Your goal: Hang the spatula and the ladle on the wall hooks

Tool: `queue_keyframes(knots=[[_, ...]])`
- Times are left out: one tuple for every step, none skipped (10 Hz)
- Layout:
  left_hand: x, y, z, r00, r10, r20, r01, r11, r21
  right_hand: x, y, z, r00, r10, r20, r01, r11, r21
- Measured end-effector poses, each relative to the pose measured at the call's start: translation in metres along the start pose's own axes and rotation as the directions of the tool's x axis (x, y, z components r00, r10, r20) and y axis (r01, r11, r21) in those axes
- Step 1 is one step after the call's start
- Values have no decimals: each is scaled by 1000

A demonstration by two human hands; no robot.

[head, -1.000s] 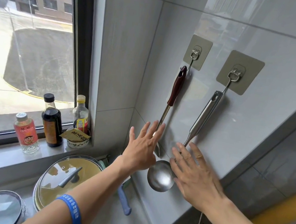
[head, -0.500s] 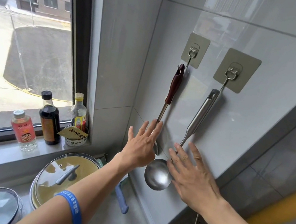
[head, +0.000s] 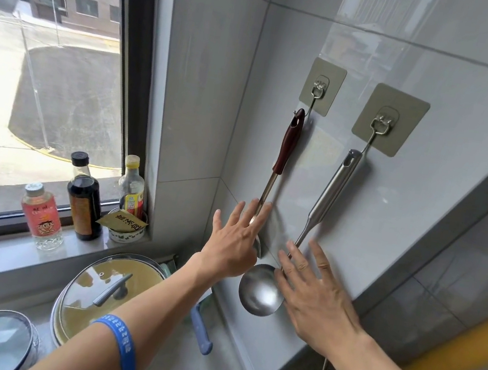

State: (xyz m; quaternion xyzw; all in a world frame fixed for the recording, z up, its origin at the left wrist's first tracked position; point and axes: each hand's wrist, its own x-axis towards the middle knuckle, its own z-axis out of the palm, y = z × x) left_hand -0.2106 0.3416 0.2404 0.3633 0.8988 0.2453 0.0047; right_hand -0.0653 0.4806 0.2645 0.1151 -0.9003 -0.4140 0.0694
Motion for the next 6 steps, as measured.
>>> queue_keyframes(knots=[[1,0,-1,1000,8,1,-8,1000,3,-1,-1,-1,1000,13,-4,-13,1000,25],[-1,-1,-1,1000,8,0,-8,1000,24,0,-3,-3,1000,10,-8,-10,1000,10],[-4,-1,-4,1000,-10,9,10,999,39,-1,-6,-10,1000,2,-15,-2,1000,11],[-9,1,-13,999,-35,0,35,999,0,-6,-11,-21,998,40,-44,-38,999,39],[-65,-2,-24,982,-45,-181,-6,963,-271,-29,-27,-49,979,181,-95,-142,937,319],[-142,-32,-27,943,-48,-328,-105,896,-431,-65,-42,-70,881,429,-201,-286,820,495]])
